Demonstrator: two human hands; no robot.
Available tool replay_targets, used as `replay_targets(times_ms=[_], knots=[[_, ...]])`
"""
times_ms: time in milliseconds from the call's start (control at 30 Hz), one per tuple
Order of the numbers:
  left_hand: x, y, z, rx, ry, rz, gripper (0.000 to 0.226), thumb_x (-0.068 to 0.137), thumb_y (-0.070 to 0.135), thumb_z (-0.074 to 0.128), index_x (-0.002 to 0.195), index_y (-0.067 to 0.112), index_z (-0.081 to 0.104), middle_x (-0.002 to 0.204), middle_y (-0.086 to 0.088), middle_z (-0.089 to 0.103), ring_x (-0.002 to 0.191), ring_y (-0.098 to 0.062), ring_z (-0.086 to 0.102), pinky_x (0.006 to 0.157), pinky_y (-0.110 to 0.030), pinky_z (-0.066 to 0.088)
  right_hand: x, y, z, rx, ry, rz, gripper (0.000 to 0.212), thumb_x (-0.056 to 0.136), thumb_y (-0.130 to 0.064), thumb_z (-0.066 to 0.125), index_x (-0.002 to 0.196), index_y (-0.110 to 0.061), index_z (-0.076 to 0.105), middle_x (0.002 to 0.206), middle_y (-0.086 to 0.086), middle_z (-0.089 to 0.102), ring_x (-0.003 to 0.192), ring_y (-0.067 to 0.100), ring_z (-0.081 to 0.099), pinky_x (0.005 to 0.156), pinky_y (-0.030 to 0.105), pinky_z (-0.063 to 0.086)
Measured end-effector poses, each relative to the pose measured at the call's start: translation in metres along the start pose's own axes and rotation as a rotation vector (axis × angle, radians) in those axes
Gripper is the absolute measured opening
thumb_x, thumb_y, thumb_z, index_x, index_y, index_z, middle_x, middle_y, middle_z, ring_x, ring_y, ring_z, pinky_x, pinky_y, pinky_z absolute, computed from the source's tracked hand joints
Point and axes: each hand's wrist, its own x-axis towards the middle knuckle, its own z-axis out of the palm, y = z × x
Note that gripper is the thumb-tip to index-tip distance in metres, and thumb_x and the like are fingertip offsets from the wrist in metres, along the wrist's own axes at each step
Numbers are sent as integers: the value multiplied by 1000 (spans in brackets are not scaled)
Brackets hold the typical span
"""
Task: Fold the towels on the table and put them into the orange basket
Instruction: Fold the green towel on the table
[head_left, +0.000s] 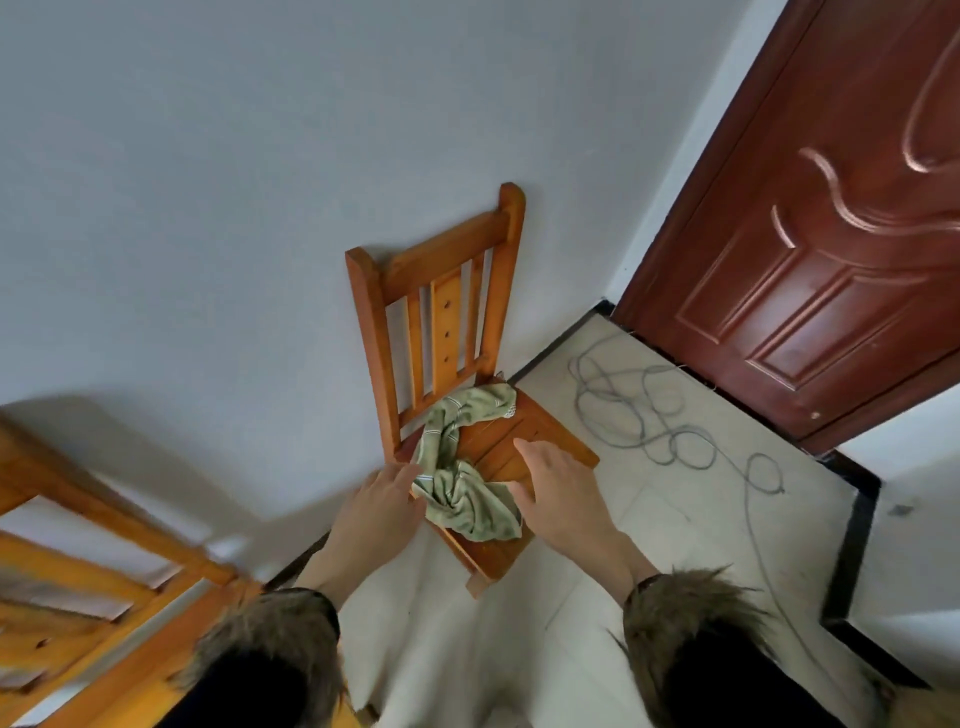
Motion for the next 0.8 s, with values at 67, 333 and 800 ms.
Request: replay_targets(times_ms=[67, 333, 800], knots=[[27, 6, 9, -55, -42, -58, 40, 95, 29, 40, 135, 24, 42, 139, -2, 43, 126, -23, 42, 102, -37, 38, 29, 18, 3, -28, -38, -16, 54, 96, -38, 39, 144, -19, 25, 141, 3, 40, 129, 21, 38, 105, 38, 35], [136, 21, 66, -230, -127, -354, 42, 98, 28, 41, 139, 18, 37, 144, -5, 39, 129, -21, 40, 105, -30, 32, 167, 89, 40, -48, -225, -146, 53, 97, -38, 39, 144, -19, 25, 143, 4, 39, 131, 21, 38, 106, 40, 36], [281, -67, 197, -383, -103, -977, 54, 93, 15, 46, 142, 4, 27, 140, -22, 35, 131, -36, 31, 106, -42, 29, 314, 152, 178, -16, -454, -313, 51, 98, -34, 39, 144, -19, 23, 141, 3, 40, 128, 22, 41, 104, 39, 38]])
